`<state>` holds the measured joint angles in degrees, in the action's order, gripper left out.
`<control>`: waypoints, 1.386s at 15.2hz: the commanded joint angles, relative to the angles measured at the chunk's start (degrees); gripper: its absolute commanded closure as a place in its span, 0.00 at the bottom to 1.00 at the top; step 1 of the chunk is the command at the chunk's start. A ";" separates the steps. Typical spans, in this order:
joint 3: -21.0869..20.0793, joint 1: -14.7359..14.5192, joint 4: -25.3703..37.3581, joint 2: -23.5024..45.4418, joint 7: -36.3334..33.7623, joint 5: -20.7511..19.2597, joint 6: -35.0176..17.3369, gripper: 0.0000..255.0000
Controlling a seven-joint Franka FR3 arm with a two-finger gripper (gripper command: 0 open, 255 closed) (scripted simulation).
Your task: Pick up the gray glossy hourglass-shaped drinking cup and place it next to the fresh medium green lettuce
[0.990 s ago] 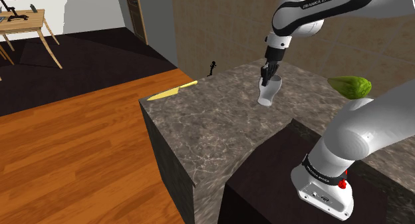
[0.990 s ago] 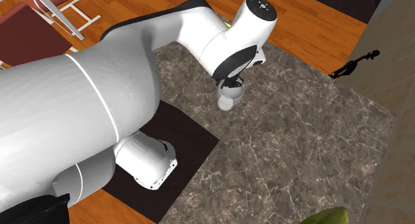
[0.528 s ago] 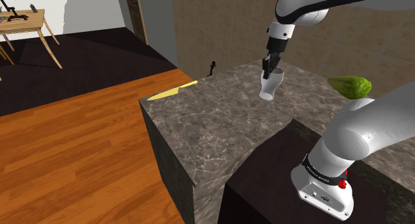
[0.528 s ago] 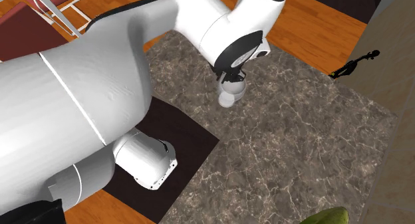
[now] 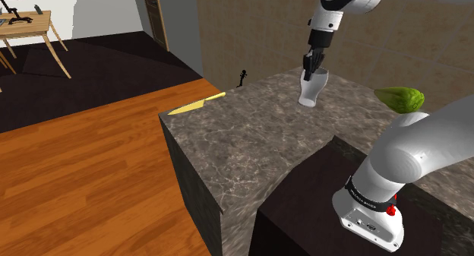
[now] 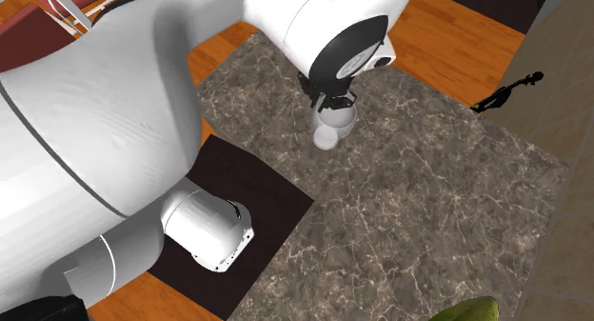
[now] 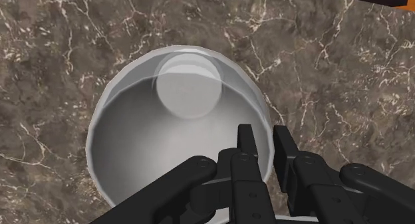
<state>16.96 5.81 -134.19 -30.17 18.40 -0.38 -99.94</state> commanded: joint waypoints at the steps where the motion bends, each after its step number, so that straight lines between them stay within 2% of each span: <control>1: -0.20 -0.12 1.53 0.04 -0.25 0.13 1.48 1.00; 17: -0.96 -0.73 14.47 1.14 -1.30 0.87 13.27 1.00; 21: 3.30 1.07 15.54 1.26 4.25 -1.60 14.43 1.00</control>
<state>19.13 6.41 -118.83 -28.98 21.13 -1.33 -85.65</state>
